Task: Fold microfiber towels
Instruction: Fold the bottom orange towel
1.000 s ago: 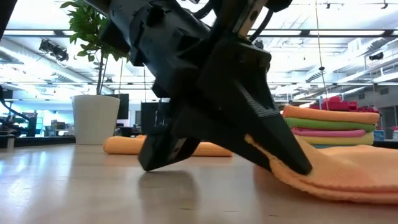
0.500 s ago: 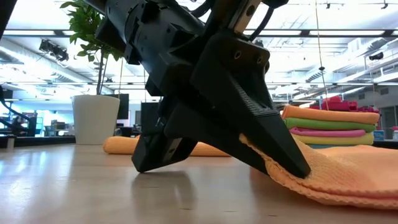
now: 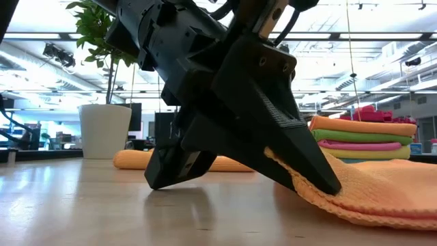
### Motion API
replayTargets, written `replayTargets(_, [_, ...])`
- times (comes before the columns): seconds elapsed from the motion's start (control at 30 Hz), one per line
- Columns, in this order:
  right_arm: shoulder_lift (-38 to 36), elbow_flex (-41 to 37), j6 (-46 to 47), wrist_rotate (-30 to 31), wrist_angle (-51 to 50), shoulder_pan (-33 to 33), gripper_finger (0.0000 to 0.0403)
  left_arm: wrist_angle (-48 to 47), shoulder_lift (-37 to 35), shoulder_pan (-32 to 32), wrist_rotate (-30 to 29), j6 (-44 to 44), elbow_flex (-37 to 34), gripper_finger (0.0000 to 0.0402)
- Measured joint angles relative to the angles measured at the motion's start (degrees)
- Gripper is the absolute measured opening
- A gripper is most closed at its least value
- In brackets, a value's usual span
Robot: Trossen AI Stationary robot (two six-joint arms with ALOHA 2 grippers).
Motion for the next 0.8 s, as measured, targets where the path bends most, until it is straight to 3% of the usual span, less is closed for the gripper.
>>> replayTargets(0.17, [0.0, -2.3, 0.7, 0.4, 3.5, 0.6, 0.0136, -0.3, 0.0, 0.3, -0.2, -3.8, 0.0, 0.0019])
replayTargets(0.37, [-0.1, -2.6, 4.1, 1.1, 3.3, 0.5, 0.0017, 0.8, 0.0, 0.3, 0.2, -9.5, -0.1, 0.0009])
replayTargets(0.47, [-0.4, -1.1, 6.1, -0.3, 3.4, 1.2, 0.0009, 7.2, 0.2, -0.9, 1.9, -14.5, -0.2, 0.0016])
replayTargets(0.63, [-4.0, 0.5, 10.9, 1.7, 10.5, 3.8, 0.0006, 21.6, 0.5, -5.5, 3.1, -32.1, -0.6, 0.0009])
replayTargets(0.8, [-7.2, 0.5, 19.1, 10.2, 10.5, 6.9, 0.0005, 29.6, -0.2, -10.6, -4.3, -51.6, -0.3, 0.0016])
